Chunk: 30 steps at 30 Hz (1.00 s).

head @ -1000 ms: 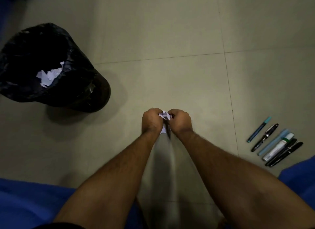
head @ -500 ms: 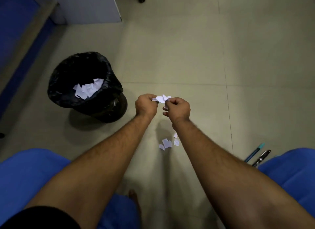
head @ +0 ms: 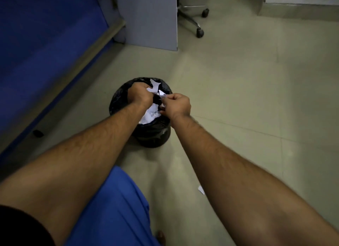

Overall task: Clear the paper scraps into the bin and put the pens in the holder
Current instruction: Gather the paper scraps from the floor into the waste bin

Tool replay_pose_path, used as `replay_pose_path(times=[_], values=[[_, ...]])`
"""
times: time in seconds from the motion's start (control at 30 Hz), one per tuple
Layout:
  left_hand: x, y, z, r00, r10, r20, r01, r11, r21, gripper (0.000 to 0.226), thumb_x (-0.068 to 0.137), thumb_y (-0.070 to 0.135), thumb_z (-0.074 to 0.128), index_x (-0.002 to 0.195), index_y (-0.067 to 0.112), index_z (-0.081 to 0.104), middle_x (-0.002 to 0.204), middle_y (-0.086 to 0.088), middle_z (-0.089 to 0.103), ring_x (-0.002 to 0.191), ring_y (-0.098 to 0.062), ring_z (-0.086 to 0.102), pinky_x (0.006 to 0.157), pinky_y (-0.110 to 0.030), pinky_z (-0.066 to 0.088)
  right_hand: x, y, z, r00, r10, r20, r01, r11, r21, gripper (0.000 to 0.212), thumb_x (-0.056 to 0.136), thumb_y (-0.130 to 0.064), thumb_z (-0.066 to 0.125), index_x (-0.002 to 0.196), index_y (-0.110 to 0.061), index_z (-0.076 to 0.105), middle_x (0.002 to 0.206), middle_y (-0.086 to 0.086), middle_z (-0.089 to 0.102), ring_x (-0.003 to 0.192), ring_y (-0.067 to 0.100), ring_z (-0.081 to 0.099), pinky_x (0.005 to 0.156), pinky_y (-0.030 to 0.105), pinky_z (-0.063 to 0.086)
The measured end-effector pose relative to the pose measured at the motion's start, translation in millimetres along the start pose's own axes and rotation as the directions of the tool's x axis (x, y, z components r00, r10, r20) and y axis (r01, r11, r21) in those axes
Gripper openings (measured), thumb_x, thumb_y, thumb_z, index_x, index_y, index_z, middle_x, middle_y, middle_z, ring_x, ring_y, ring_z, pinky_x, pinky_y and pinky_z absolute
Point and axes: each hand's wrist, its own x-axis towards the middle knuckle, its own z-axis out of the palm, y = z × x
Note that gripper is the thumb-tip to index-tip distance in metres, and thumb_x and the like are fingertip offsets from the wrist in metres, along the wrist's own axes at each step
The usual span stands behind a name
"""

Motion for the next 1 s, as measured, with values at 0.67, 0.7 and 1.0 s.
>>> replay_pose_path(times=[0.67,0.7,1.0], values=[[-22,19,46,0.937,0.129,0.325,-0.123,0.992,-0.039,0.021,0.077,0.010,0.066,0.096,0.013,0.073,0.091,-0.010,0.074,0.082,-0.028,0.071,0.078,-0.040,0.060,18,-3,-31,0.959,-0.152,-0.241,0.101,0.972,-0.210,0.019,0.079,-0.013,0.061,0.090,-0.028,0.066,0.073,-0.006,0.071,0.074,0.021,0.071,0.072,0.030,0.058],[-34,22,58,0.920,0.141,0.365,-0.146,0.989,-0.014,0.023,0.077,0.008,0.064,0.098,0.014,0.072,0.091,-0.013,0.074,0.079,-0.030,0.071,0.075,-0.041,0.061,19,1,-47,0.952,-0.144,-0.269,0.088,0.974,-0.208,0.019,0.079,-0.013,0.061,0.088,-0.028,0.065,0.073,-0.005,0.071,0.073,0.023,0.071,0.073,0.034,0.059],[-157,-29,189,0.828,0.006,0.561,-0.097,0.987,0.132,0.030,0.082,0.013,0.062,0.111,0.015,0.070,0.117,-0.009,0.070,0.106,-0.027,0.065,0.085,-0.027,0.048,32,140,-168,0.941,0.175,-0.289,-0.226,0.962,-0.156,0.017,0.062,-0.021,0.058,0.073,-0.031,0.066,0.079,0.000,0.073,0.078,0.026,0.073,0.076,0.049,0.062]])
